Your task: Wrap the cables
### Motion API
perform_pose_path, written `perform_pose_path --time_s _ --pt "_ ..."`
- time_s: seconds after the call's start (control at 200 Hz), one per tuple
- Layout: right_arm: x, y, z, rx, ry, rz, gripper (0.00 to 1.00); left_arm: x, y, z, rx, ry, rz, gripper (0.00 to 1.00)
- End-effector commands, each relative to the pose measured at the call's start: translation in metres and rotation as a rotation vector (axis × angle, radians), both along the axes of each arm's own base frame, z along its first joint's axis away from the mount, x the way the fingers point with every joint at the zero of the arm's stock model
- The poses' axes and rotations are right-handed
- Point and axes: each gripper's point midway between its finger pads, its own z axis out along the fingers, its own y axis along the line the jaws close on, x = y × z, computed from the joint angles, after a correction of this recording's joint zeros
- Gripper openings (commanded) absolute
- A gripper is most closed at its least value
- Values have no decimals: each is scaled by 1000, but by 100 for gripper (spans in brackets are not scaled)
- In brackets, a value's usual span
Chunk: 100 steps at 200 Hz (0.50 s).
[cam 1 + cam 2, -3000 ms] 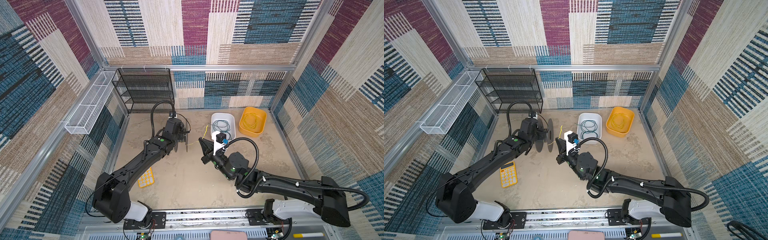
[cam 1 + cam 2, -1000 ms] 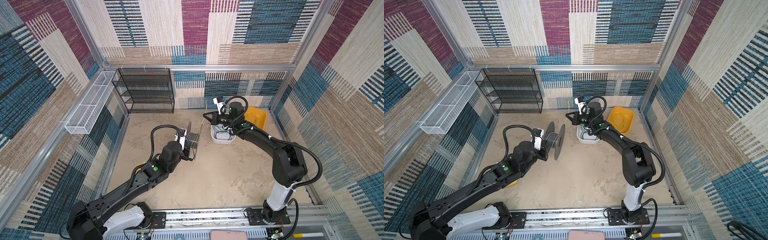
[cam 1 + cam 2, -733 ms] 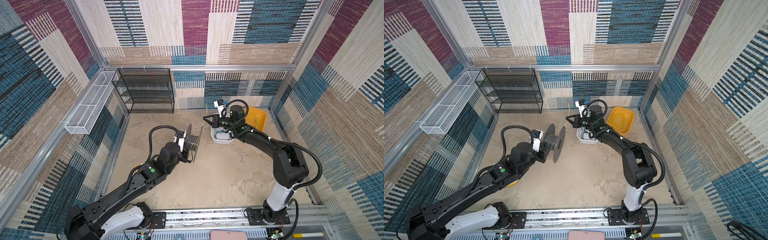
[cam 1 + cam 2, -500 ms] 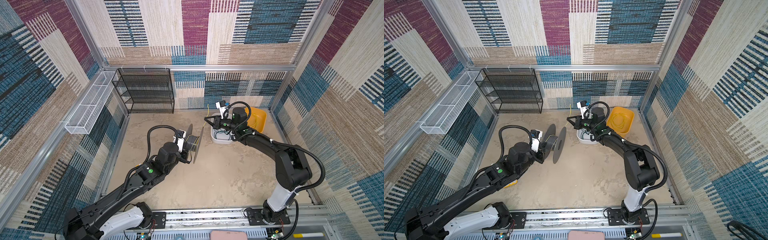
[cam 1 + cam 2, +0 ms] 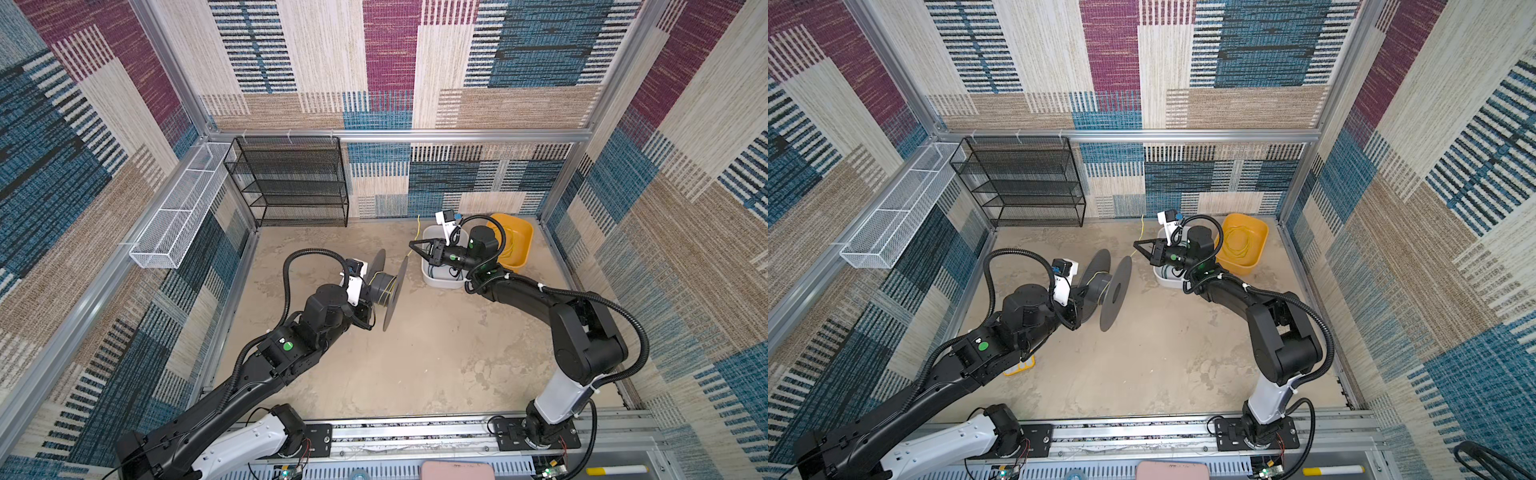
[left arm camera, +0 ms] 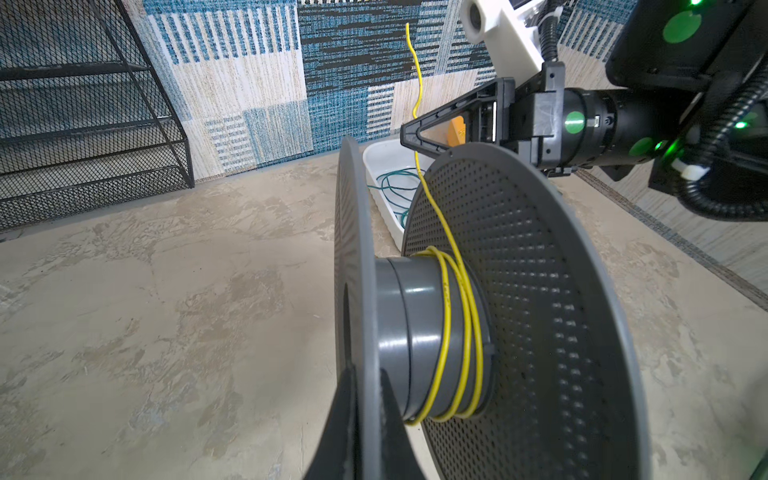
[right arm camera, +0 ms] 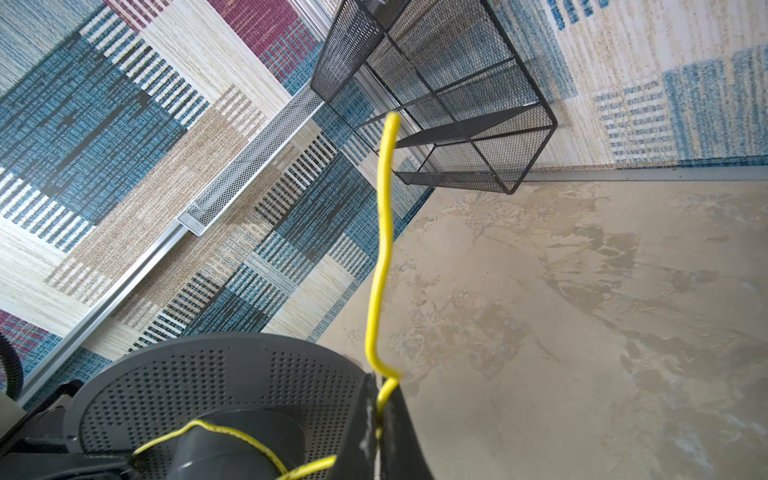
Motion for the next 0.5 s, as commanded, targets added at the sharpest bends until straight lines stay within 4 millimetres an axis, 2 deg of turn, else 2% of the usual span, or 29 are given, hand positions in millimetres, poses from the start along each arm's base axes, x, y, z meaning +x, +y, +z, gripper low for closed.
perform_pose_path --time_s 0.0,0.341,0.496 --pt "48 -45 12 57 -6 -324 0 -14 -8 3 1 17 -102 0" --pt "43 -42 -12 172 158 -292 0 -10 -3 28 -38 -33 -87 0" --pt "42 -51 -19 231 198 -336 0 -7 -3 35 -64 -49 -84 0"
